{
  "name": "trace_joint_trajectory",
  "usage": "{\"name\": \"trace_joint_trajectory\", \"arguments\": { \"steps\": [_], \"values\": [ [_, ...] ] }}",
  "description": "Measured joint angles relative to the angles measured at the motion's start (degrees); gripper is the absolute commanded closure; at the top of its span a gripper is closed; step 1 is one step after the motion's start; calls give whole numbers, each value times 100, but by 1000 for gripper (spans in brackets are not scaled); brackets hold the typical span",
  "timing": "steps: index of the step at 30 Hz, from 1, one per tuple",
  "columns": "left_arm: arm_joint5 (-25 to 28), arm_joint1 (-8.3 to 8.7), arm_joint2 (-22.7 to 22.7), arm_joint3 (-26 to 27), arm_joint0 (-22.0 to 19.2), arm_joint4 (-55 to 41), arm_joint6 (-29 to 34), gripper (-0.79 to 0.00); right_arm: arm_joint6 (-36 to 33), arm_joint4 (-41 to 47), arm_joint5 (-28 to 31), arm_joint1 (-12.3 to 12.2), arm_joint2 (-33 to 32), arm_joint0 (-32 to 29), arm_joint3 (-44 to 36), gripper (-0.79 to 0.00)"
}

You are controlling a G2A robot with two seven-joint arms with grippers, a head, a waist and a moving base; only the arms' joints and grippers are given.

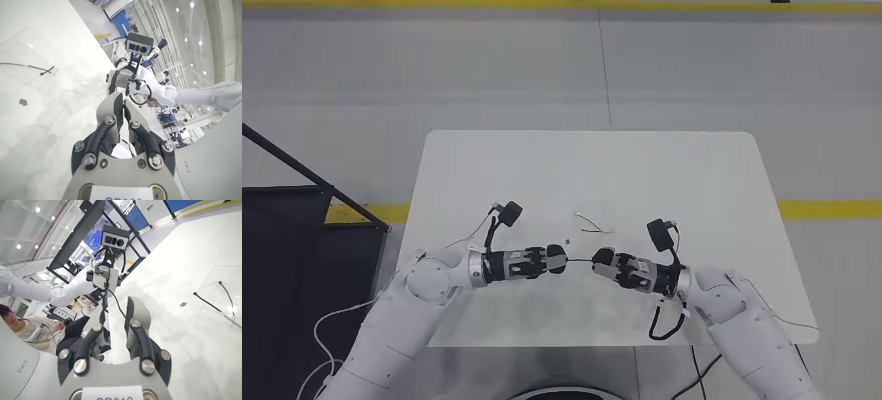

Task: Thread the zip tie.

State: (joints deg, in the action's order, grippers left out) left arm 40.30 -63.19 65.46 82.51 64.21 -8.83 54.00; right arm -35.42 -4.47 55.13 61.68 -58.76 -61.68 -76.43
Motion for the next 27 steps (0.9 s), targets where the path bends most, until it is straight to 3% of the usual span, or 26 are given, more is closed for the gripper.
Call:
{"name": "trace_joint_trajectory", "arguments": {
  "steps": [3, 9, 16, 17, 18, 19, 20, 27],
  "values": [
    [2, 5, -21, -3, -7, 10, -15, 0, -26, 31, -13, -5, 14, 12, 8, -182],
    [3, 17, -51, -6, -19, 15, -39, 0, -79, 90, -75, -9, 51, 60, 38, -9],
    [3, 30, -82, -14, -27, 1, -59, -12, -92, 118, -102, -11, 80, 90, 65, 0],
    [6, 32, -85, -16, -28, -4, -67, -157, -93, 120, -106, -11, 82, 93, 66, 0],
    [13, 33, -87, -20, -25, -23, -91, -471, -93, 125, -109, -12, 85, 96, 68, 0],
    [16, 33, -86, -24, -21, -48, -118, -720, -85, 135, -108, -12, 86, 97, 68, 0],
    [23, 33, -84, -28, -15, -77, -151, -779, -64, 150, -99, -11, 86, 95, 70, 0],
    [192, 12, -133, -91, 31, -241, -446, -785, 334, 366, -13, 8, 35, 1, 112, 0]
  ]
}}
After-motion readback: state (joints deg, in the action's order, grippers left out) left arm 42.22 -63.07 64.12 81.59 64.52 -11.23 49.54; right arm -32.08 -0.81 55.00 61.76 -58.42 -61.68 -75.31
